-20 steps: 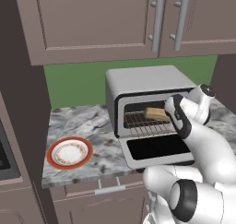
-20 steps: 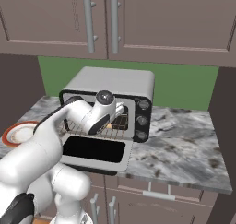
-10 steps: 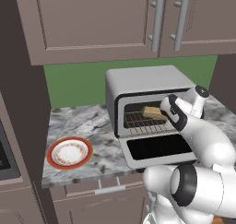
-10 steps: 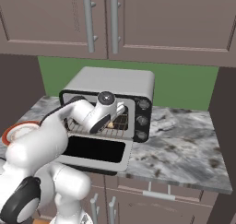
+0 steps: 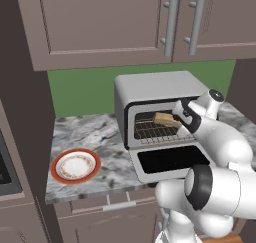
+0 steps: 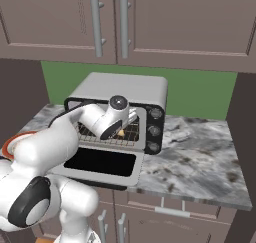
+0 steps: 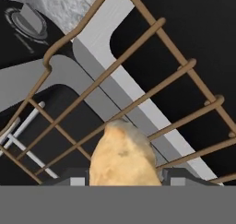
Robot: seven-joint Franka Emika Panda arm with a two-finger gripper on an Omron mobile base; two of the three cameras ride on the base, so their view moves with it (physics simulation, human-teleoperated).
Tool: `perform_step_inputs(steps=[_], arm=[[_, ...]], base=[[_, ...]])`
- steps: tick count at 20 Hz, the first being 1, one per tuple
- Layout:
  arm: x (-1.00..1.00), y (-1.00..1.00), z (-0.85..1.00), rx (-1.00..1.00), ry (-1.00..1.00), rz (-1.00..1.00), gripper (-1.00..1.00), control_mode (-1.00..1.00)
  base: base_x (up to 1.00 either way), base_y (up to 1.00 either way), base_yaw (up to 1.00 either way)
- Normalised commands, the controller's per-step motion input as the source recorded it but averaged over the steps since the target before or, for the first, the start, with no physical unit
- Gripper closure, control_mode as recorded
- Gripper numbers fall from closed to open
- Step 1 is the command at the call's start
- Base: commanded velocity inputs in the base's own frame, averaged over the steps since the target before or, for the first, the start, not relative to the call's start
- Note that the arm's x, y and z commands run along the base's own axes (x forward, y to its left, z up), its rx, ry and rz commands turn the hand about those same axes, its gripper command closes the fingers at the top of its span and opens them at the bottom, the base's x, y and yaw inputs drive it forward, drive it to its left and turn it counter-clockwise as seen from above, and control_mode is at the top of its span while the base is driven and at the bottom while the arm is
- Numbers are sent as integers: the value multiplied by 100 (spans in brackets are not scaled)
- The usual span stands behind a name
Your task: Pull the toaster oven rack outwards. Pick up the baguette from the plate and place it on the toaster oven rack. Close the toaster oven door fully and set the temperature to the lowest setting.
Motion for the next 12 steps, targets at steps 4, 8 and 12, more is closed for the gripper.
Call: perform_step_inputs(steps=[4,8,12], arm=[[0,0,0,0,0,0,-100,-100],[-10,0,7,0,-1,0,-100,-100],[-7,0,20,0,0,0,-100,-100]], base=[[0,0,0],[0,0,0],[0,0,0]])
